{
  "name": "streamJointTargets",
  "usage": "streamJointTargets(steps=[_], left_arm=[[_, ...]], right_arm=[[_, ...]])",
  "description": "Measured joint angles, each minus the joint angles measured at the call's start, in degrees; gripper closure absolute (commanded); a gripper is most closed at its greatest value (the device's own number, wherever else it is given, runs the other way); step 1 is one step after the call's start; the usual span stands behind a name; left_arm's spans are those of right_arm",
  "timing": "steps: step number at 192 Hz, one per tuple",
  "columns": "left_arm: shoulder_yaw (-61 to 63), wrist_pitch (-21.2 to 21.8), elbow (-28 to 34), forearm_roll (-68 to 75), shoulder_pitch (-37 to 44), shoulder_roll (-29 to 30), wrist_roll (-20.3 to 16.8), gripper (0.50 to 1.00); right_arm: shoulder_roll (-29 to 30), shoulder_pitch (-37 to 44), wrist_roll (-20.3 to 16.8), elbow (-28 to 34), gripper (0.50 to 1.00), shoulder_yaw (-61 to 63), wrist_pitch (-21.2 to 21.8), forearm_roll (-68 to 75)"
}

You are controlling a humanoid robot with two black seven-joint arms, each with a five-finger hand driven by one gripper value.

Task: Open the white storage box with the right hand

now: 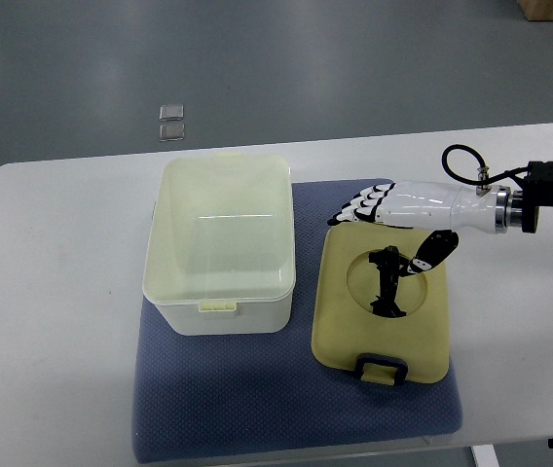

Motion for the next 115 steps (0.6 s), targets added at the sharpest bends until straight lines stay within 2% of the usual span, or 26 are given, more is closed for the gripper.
streamJointTargets(steps=[23, 59, 88, 115], left_arm=[[0.01, 0.00, 0.00, 0.00, 0.00, 0.00, 0.00, 0.500], [0.05, 0.00, -0.09, 0.00, 0.00, 0.00, 0.00, 0.500], [0.00, 0.00, -0.17, 0.00, 0.00, 0.00, 0.00, 0.500], [-0.07, 0.00, -0.18, 0.00, 0.00, 0.00, 0.00, 0.500]], right_arm=[[-1.24, 1.29, 1.49, 0.11, 0.570, 0.14, 3.54, 0.28], [-1.67, 3.40, 0.93, -1.14, 0.570, 1.23, 4.03, 0.77], [0.46, 3.86, -0.91, -7.73, 0.572, 9.42, 3.58, 5.44], [6.88, 3.50, -5.00, -16.56, 0.572, 17.89, 4.28, 22.03]])
